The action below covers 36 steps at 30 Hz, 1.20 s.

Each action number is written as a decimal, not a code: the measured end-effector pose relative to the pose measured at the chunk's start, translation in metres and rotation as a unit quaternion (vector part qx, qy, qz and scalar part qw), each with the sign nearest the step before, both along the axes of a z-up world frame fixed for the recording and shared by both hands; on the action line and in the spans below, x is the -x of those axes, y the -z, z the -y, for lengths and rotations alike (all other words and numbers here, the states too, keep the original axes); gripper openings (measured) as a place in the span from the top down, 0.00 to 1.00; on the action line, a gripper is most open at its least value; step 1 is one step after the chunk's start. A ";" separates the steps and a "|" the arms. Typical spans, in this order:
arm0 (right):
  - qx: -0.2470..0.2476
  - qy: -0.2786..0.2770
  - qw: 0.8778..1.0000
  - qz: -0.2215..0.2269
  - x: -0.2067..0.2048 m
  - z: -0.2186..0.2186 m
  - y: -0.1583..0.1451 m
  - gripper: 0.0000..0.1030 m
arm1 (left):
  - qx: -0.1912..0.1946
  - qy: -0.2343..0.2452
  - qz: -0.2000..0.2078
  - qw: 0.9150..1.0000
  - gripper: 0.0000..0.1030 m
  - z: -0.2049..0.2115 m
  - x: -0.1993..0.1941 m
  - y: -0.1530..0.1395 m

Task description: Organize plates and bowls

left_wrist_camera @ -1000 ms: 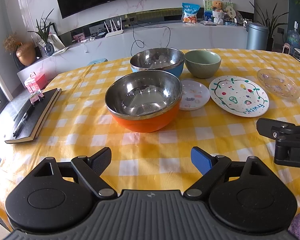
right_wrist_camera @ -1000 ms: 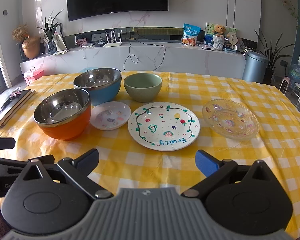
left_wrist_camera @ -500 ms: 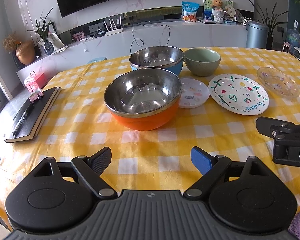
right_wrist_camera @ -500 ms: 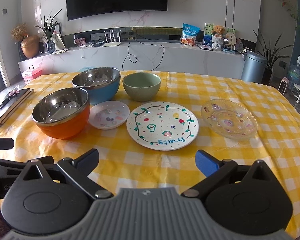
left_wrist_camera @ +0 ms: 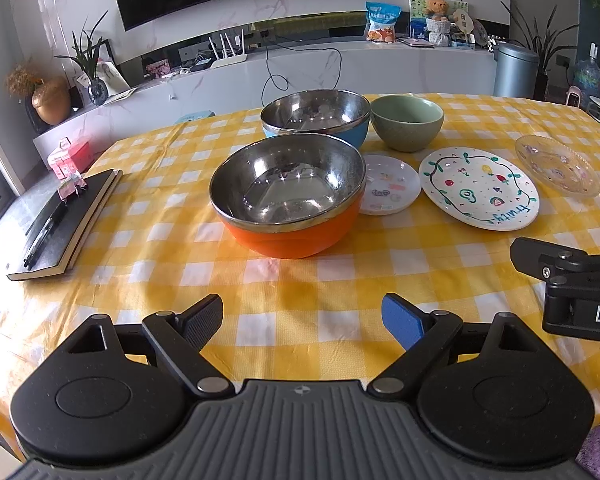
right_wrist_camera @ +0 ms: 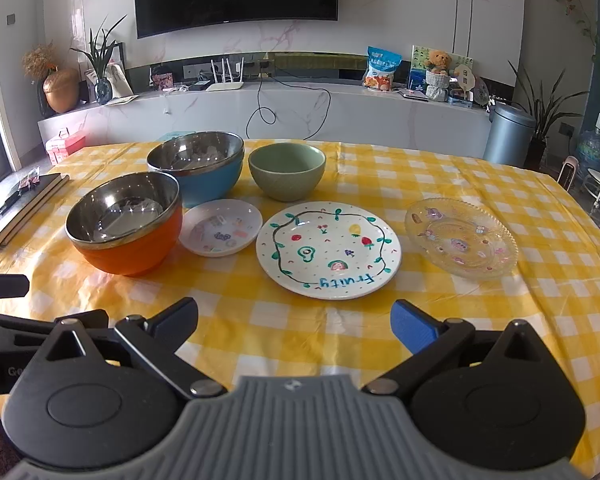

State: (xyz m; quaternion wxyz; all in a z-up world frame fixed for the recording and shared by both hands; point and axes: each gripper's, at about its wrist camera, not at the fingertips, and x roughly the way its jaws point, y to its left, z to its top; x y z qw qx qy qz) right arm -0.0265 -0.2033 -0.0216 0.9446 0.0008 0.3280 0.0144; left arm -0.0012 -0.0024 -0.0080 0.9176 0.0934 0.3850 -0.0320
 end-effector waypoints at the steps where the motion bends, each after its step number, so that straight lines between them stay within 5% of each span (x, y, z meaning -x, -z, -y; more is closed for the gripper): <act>1: 0.000 0.000 1.000 0.000 0.000 0.000 0.000 0.03 | 0.001 0.000 -0.001 1.000 0.00 0.000 0.000 0.000; 12: -0.015 0.000 1.000 0.020 0.002 -0.003 -0.005 0.03 | 0.018 -0.003 0.015 1.000 0.00 -0.007 0.000 -0.008; 16: -0.019 0.004 0.999 0.028 -0.004 -0.009 -0.011 0.03 | 0.042 -0.012 0.036 0.998 0.13 -0.023 -0.002 -0.021; 24: -0.062 -0.004 0.998 0.022 -0.036 -0.028 -0.023 0.03 | 0.069 -0.049 0.052 0.995 0.19 -0.062 -0.032 -0.038; 36: -0.080 -0.012 0.997 -0.009 -0.084 -0.072 -0.028 0.22 | 0.110 -0.087 0.032 0.990 0.28 -0.090 -0.082 -0.036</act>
